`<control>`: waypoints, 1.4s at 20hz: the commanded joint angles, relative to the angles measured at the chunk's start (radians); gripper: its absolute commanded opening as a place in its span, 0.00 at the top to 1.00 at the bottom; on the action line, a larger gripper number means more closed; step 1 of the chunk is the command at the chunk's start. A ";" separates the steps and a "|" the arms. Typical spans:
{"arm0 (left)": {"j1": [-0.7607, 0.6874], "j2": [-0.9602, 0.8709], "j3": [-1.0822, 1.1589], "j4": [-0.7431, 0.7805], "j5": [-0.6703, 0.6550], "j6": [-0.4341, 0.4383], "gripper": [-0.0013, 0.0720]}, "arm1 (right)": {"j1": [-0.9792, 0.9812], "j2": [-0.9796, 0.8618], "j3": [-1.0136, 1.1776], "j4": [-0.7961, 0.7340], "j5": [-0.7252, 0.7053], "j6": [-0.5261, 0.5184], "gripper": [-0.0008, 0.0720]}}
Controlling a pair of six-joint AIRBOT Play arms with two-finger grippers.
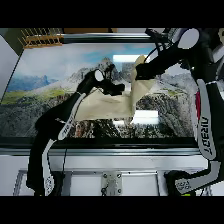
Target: Fold the clothes and pants, and hang the long-sleeved shirts on hangers.
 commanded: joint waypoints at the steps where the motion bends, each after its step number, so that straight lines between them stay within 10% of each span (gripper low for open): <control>1: 0.132 0.089 0.001 0.004 -0.033 0.029 0.97 | 0.077 -0.050 0.001 0.077 -0.067 0.007 0.98; 15: 0.564 0.430 0.001 0.005 -0.183 0.076 0.97 | 0.429 -0.423 0.002 0.349 -0.686 -0.097 0.96; 16: 0.575 0.441 0.001 0.004 -0.189 0.076 0.97 | 0.446 -0.444 0.002 0.369 -0.739 -0.103 0.79; 18: 0.584 0.456 0.001 0.005 -0.193 0.076 0.97 | 0.471 -0.467 0.006 0.447 -0.811 -0.159 0.11; 19: 0.591 0.461 0.001 0.003 -0.193 0.076 0.97 | 0.475 -0.466 0.007 0.489 -0.827 -0.229 0.03; 21: 0.590 0.469 0.001 0.004 -0.197 0.076 0.97 | 0.457 -0.441 0.007 0.528 -0.842 -0.282 0.04; 23: 0.590 0.477 0.001 0.005 -0.200 0.084 0.97 | 0.399 -0.399 0.006 0.515 -0.765 -0.270 0.39; 28: 0.563 0.511 -0.060 0.006 -0.188 0.108 0.97 | 0.186 -0.204 -0.196 0.349 -0.607 -0.216 0.39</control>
